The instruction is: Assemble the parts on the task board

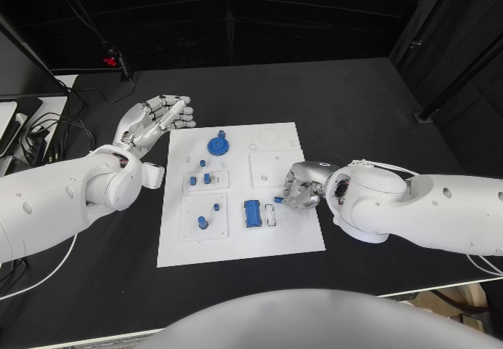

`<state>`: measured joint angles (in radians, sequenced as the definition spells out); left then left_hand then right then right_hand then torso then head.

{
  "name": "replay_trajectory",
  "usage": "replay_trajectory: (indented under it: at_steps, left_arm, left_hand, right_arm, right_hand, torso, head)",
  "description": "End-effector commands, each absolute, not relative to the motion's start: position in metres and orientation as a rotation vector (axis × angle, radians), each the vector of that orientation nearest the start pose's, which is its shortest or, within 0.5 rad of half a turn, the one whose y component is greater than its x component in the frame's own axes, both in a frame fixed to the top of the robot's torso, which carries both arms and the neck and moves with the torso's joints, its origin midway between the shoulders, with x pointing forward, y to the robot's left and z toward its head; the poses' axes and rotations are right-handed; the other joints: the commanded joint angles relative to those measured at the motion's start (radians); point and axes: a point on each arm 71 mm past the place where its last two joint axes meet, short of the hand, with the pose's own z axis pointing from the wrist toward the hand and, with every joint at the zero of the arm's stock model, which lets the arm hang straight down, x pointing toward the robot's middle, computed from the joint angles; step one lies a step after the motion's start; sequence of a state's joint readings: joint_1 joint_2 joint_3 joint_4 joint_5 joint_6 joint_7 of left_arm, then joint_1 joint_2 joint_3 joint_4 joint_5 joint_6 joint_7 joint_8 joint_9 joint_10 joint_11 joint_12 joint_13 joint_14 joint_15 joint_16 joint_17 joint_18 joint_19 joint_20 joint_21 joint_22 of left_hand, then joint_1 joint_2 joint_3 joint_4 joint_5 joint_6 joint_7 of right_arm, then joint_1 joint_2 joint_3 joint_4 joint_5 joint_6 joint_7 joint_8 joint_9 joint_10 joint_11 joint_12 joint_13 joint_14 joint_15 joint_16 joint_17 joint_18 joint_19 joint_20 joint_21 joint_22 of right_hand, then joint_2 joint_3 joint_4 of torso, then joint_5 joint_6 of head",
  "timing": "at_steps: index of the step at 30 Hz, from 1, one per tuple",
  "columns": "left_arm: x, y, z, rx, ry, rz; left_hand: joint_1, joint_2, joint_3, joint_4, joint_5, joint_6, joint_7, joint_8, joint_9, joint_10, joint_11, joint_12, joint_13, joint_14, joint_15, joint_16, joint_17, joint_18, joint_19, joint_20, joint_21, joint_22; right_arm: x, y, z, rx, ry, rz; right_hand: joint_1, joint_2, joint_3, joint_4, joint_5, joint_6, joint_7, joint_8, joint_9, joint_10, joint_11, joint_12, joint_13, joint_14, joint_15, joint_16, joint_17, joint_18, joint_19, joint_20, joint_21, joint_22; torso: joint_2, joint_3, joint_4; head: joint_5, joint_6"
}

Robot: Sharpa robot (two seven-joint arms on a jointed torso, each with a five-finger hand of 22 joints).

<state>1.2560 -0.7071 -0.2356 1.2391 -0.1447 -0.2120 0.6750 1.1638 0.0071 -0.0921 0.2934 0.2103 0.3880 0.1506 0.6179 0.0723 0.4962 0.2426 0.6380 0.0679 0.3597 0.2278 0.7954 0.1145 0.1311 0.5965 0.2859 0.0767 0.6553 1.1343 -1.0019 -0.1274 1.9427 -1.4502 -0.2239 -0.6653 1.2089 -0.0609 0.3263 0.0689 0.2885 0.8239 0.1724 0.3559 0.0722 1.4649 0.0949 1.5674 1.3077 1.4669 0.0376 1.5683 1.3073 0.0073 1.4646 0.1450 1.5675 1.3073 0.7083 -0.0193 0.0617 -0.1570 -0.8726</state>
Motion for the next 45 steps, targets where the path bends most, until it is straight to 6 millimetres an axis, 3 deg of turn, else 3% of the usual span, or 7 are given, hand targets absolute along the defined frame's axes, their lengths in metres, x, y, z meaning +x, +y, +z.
replay_trajectory:
  at_steps: [1,9,14,26,42,45]
  left_arm:
    - [0.52,0.22,-0.209,-0.732,1.373,-1.552]
    - [0.52,0.22,-0.209,-0.733,1.373,-1.551]
    - [0.52,0.22,-0.209,-0.732,1.373,-1.552]
    - [0.52,0.22,-0.21,-0.733,1.374,-1.554]
    - [0.519,0.22,-0.21,-0.733,1.375,-1.555]
    - [0.52,0.22,-0.21,-0.733,1.375,-1.554]
  left_hand:
    - [-0.001,0.012,-0.007,-0.001,0.005,-0.006,0.136,0.007,-0.001,-0.007,0.001,0.006,-0.001,-0.004,-0.001,0.007,-0.001,-0.003,-0.008,0.002,0.001,-0.001]
    - [-0.001,0.012,-0.007,-0.001,0.005,-0.006,0.136,0.007,-0.001,-0.007,0.001,0.007,-0.001,-0.004,-0.001,0.007,-0.002,-0.003,-0.008,0.002,0.001,-0.002]
    - [-0.001,0.012,-0.007,-0.001,0.005,-0.007,0.136,0.007,-0.001,-0.007,0.001,0.007,-0.001,-0.004,-0.001,0.008,-0.002,-0.003,-0.008,0.002,0.001,-0.002]
    - [-0.001,0.012,-0.008,-0.001,0.005,-0.007,0.136,0.008,-0.001,-0.007,0.001,0.007,-0.001,-0.004,-0.001,0.008,-0.002,-0.003,-0.008,0.002,0.001,-0.002]
    - [-0.001,0.013,-0.008,-0.001,0.005,-0.007,0.136,0.008,-0.001,-0.007,0.001,0.008,-0.001,-0.004,-0.001,0.008,-0.003,-0.003,-0.008,0.002,0.001,-0.002]
    - [-0.001,0.013,-0.008,-0.001,0.005,-0.007,0.136,0.008,-0.001,-0.007,0.001,0.008,-0.001,-0.004,-0.001,0.008,-0.003,-0.003,-0.008,0.002,0.001,-0.002]
  right_arm:
    - [0.377,-0.186,-0.217,-0.018,1.968,0.376]
    - [0.372,-0.186,-0.211,-0.114,1.895,0.346]
    - [0.369,-0.187,-0.214,-0.156,1.888,0.316]
    - [0.371,-0.183,-0.222,-0.204,1.927,0.261]
    - [0.373,-0.176,-0.23,-0.229,1.958,0.234]
    - [0.374,-0.175,-0.23,-0.229,1.959,0.232]
  right_hand:
    - [-0.003,-0.022,-0.021,0.005,-0.025,0.013,-0.003,-0.007,0.0,0.106,0.008,0.003,0.263,0.104,0.004,0.002,0.263,-0.007,0.106,0.005,0.003,0.263]
    - [0.027,-0.067,-0.112,0.032,-0.07,0.021,-0.037,0.009,0.014,0.106,-0.023,0.003,0.263,0.104,-0.019,0.002,0.263,-0.007,0.106,-0.013,0.003,0.263]
    - [0.078,-0.076,-0.151,0.076,-0.069,0.002,-0.044,0.04,0.028,0.106,-0.03,0.003,0.263,0.104,-0.026,0.002,0.263,-0.007,0.106,-0.022,0.003,0.263]
    - [0.114,-0.062,-0.149,0.094,-0.066,0.002,-0.047,0.074,0.044,0.106,-0.033,0.003,0.263,0.104,-0.028,0.002,0.263,-0.007,0.106,-0.025,0.003,0.263]
    - [0.12,-0.048,-0.144,0.098,-0.065,-0.002,-0.045,0.082,0.048,0.106,-0.032,0.003,0.263,0.104,-0.028,0.002,0.263,-0.007,0.106,-0.026,0.003,0.263]
    - [0.133,-0.025,-0.133,0.092,-0.053,-0.003,-0.048,0.092,0.052,0.106,-0.034,0.003,0.263,0.104,-0.029,0.002,0.263,-0.007,0.106,-0.026,0.003,0.263]
  torso:
    - [0.0,0.0004,-0.0003]
    - [0.001,0.0003,-0.0011]
    - [0.0,0.0002,-0.0016]
    - [0.001,0.0006,0.0007]
    - [0.001,0.0002,0.0003]
    - [0.0,0.0002,-0.0007]
  head:
    - [0.003,0.0]
    - [0.001,0.0]
    - [-0.002,0.0]
    - [-0.005,0.0]
    - [-0.003,0.0]
    - [-0.003,0.0]
